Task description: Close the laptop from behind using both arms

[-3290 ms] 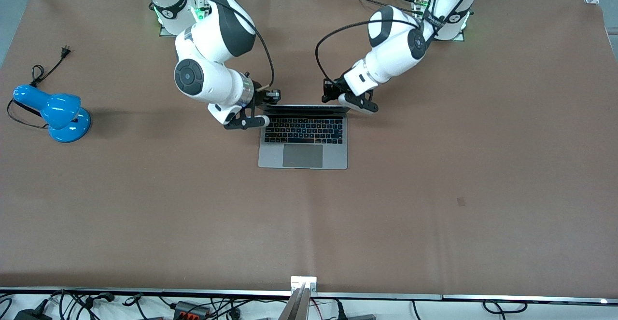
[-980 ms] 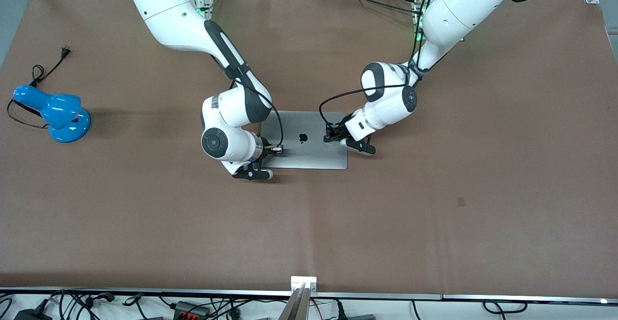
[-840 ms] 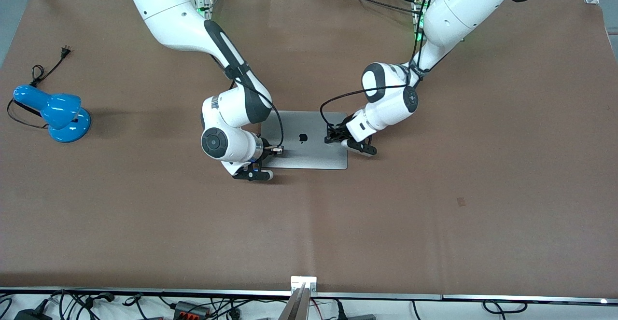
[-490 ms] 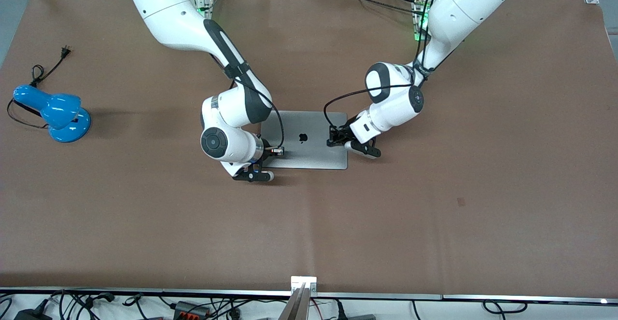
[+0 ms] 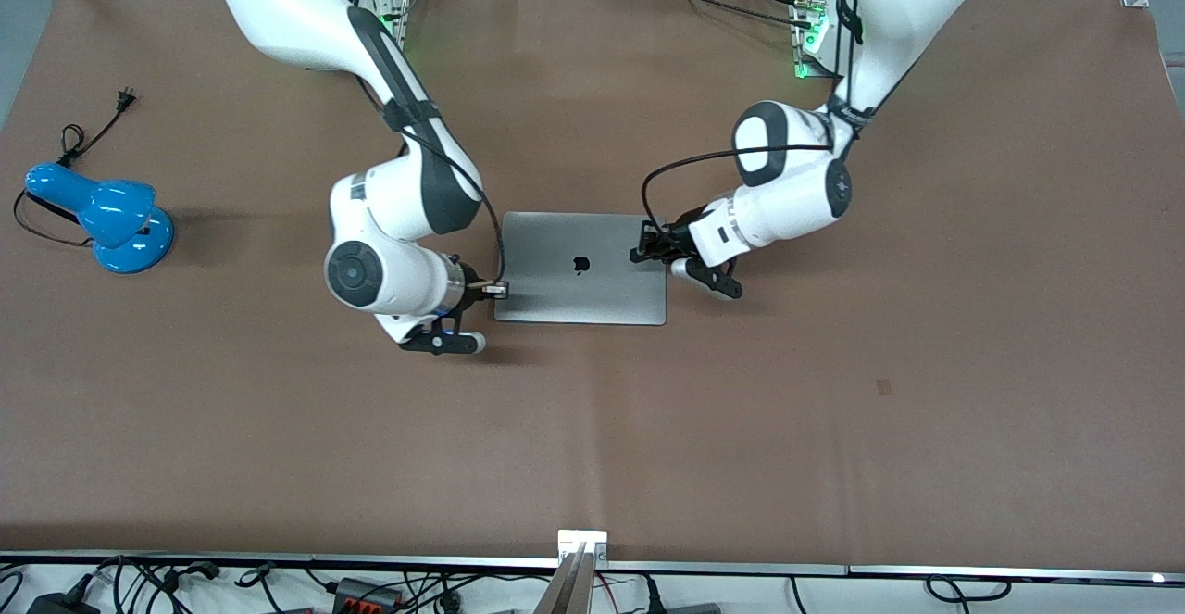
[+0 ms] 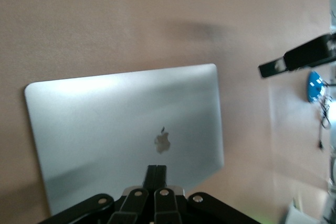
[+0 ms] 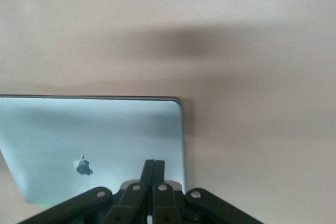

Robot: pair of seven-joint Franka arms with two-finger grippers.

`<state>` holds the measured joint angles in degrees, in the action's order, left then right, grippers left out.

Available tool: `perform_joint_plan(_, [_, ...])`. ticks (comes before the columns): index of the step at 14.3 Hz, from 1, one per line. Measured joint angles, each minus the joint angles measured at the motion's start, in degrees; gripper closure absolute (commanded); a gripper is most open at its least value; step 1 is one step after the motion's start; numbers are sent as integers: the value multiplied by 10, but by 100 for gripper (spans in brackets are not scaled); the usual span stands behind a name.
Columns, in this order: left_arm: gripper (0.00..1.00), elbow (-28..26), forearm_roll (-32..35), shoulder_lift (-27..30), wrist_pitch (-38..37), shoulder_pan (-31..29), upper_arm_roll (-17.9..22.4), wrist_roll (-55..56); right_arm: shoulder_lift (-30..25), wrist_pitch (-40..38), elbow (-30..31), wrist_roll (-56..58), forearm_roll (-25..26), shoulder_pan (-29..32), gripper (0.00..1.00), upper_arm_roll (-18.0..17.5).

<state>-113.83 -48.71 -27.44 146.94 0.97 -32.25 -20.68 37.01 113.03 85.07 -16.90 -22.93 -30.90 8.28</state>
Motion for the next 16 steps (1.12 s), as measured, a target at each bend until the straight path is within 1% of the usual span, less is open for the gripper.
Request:
perform_joint_plan(2, [94,3,49,20,-50,-34,1,-10,-26,-34,0,0,10,1,100,17])
perform_joint_plan(3, [92,7,77,25,-79,-50,1,-12,-36,-48,0,0,14,1,97,24])
perform_joint_plan(4, [87,15,108,28,-114,-64,1,-13,-43,-59,0,0,23,1,55,29])
perform_joint_plan(5, [83,27,143,29,-151,-77,1,-13,-49,-66,0,0,34,1,1,32])
perform_joint_plan(6, [75,43,180,30,-190,-91,2,-13,-54,-69,0,0,41,2,0,35])
perform_joint_plan(7, [70,61,219,30,-232,-104,2,-13,-59,-71,0,0,44,2,0,39])
perform_joint_plan(8, [60,83,257,30,-279,-117,2,-13,-66,-77,0,0,45,2,0,44])
perform_joint_plan(10, [45,130,326,31,-375,-139,3,-3,-86,-89,-2,0,46,2,0,60])
perform_joint_plan(12, [14,174,390,32,-458,-151,4,16,-114,-93,-4,0,57,2,0,84])
perform_joint_plan(13, [0,192,423,32,-488,-152,4,25,-128,-96,-4,1,72,3,0,95])
perform_joint_plan(14, [0,207,445,32,-512,-152,4,31,-141,-99,-4,2,93,4,0,103])
perform_joint_plan(16, [0,235,468,33,-562,-153,4,45,-160,-101,-4,2,133,6,0,113])
